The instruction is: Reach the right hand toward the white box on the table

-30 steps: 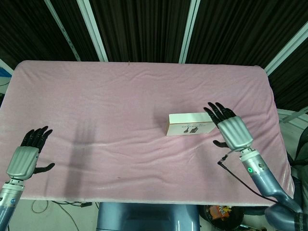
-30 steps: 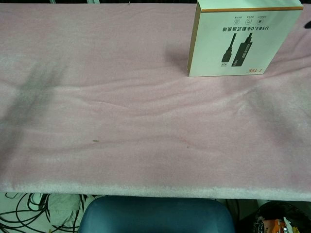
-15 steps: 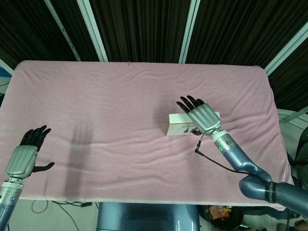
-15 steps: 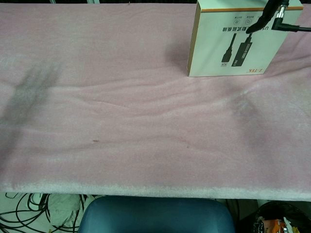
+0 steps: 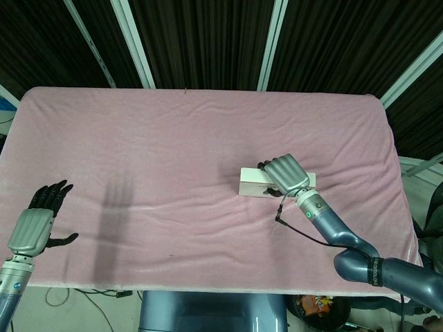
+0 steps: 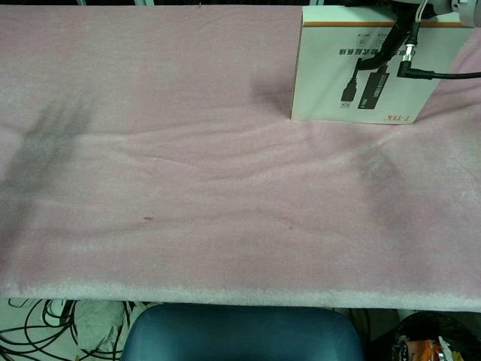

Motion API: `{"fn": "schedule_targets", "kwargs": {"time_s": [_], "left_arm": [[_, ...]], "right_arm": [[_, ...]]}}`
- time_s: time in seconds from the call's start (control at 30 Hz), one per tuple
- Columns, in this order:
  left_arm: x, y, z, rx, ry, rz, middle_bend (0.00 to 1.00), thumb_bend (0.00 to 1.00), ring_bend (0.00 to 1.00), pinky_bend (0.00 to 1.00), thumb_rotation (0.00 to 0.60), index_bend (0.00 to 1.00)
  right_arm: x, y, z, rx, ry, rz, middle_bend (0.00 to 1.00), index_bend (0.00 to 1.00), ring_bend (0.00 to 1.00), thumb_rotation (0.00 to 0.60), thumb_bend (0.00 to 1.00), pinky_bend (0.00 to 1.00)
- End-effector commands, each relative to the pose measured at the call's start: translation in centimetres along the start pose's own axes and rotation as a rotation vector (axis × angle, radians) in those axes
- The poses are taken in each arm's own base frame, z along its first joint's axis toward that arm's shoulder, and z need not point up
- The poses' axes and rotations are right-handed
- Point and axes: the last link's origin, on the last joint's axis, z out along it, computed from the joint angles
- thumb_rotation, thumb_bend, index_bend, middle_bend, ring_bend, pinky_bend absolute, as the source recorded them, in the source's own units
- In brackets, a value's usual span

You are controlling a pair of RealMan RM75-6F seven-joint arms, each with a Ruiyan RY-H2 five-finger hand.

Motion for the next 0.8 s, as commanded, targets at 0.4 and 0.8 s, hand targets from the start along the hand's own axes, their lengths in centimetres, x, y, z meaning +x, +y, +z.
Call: {"fn": "schedule_targets", "kwargs": {"time_s": [0.4,0.8], "left_arm": [[-0.1,0.4,-0.3,-0.018,0.009,0.000,0.00,0.00,0.00,0.00,0.600,0.00],[-0.2,0.6,-0.7,-0.036,0.020,0.021,0.00,0.00,0.00,0.00,0.600,0.00]], "right_arm": [[4.2,0.9,-8.9,-0.032,0.356,0.370,0.74,0.89,0.71,0.600,0.42,0.76],[3.4,0.2,-17.6,-0.093,0.393,0.762,0.73,0.89,0.71,0.600,0.42,0.76]]}}
